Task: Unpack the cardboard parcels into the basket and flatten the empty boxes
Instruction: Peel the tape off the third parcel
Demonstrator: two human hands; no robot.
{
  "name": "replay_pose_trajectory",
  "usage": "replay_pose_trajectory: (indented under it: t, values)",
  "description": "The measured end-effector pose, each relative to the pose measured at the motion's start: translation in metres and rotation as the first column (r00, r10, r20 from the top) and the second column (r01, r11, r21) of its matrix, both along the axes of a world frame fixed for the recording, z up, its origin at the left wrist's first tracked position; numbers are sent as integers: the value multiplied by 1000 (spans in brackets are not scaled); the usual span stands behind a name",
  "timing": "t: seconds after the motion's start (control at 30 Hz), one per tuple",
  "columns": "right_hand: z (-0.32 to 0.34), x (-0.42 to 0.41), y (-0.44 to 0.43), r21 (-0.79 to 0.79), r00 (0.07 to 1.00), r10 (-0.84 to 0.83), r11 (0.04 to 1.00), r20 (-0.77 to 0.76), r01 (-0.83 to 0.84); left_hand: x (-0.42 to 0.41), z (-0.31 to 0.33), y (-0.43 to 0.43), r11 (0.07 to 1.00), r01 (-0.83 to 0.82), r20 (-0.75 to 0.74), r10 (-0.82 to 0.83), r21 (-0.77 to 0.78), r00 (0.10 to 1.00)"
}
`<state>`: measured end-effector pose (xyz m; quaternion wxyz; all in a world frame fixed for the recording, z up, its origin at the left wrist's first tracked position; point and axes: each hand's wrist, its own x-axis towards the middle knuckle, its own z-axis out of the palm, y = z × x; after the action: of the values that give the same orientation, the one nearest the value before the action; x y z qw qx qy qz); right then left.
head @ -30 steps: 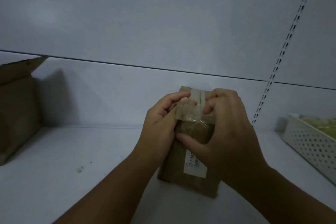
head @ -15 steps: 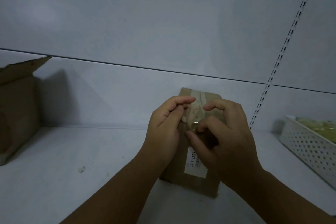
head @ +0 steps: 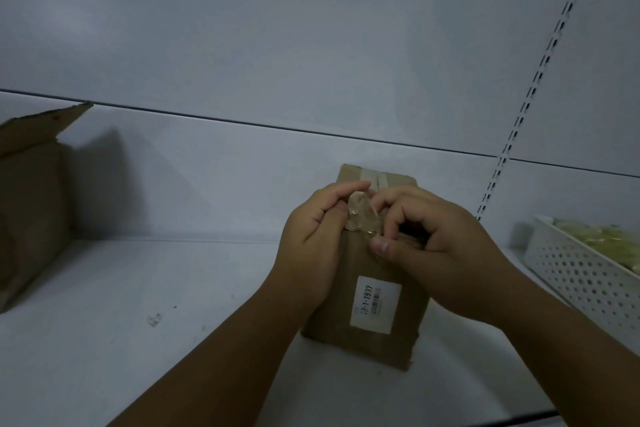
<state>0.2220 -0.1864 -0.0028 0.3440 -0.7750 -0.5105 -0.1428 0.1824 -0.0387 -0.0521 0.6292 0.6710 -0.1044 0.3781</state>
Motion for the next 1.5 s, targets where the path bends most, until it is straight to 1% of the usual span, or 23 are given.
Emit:
replay_pose_trajectory:
  t: [0.27,0.37,0.43,0.53,0.63,0.73,0.93,0.97,1.0,1.03,1.07,1.1,1.17,1.23,1.33,1.37,1.4,1.43,1.5]
  values:
    - [6,4,0,22,992,92,996,-82,-90,2,-1,-3,1000,-31,12,31,0,999]
    - [8,5,1,-10,987,77,997,-138,-79,3,-2,-3,998,-68,17,68,2,998]
    - [11,5,2,3,977,72,997,-201,-73,2,-1,-3,998,-69,21,69,8,997]
    - [15,4,3,-2,967,38,999,-252,-40,4,-4,-1,998,-61,5,61,13,998]
    - [11,2,5,30,970,-18,999,-244,26,5,-2,-1,996,-90,5,90,2,996]
    - [2,-1,8,79,985,-97,991,-141,109,3,0,-2,994,-108,-2,108,0,994]
    - [-1,0,10,211,985,-26,976,-168,62,1,2,-2,993,-107,-7,107,-44,994]
    - [0,1,11,260,980,-8,964,-200,60,2,2,-3,994,-100,-4,100,-51,995]
    - [1,3,12,342,960,30,937,-279,70,2,1,-3,994,-97,1,97,-51,995]
    - [3,5,12,449,913,108,889,-394,89,2,1,-4,994,-98,5,99,-45,995]
    - [5,7,12,526,843,188,841,-505,127,2,1,-4,994,-105,8,105,-39,994]
    - [8,8,12,575,781,249,802,-572,165,2,0,-4,993,-114,12,114,-34,993]
    - [7,11,12,606,758,269,769,-595,203,3,-2,-3,991,-136,24,137,-9,990]
    - [5,9,13,653,758,291,723,-584,226,5,-5,-4,983,-182,31,181,30,983]
    - [-2,7,17,724,791,278,633,-545,276,4,-5,-2,953,-293,57,289,79,956]
    - [-2,6,19,741,788,284,602,-547,297,3,-3,0,943,-315,66,310,108,948]
    - [-1,5,20,750,769,302,576,-564,323,1,-1,1,939,-321,59,315,126,947]
    - [0,4,20,751,726,344,561,-595,350,-1,3,2,941,-315,29,314,126,949]
    - [7,2,20,741,591,471,556,-655,378,-9,18,5,935,-333,-84,344,120,935]
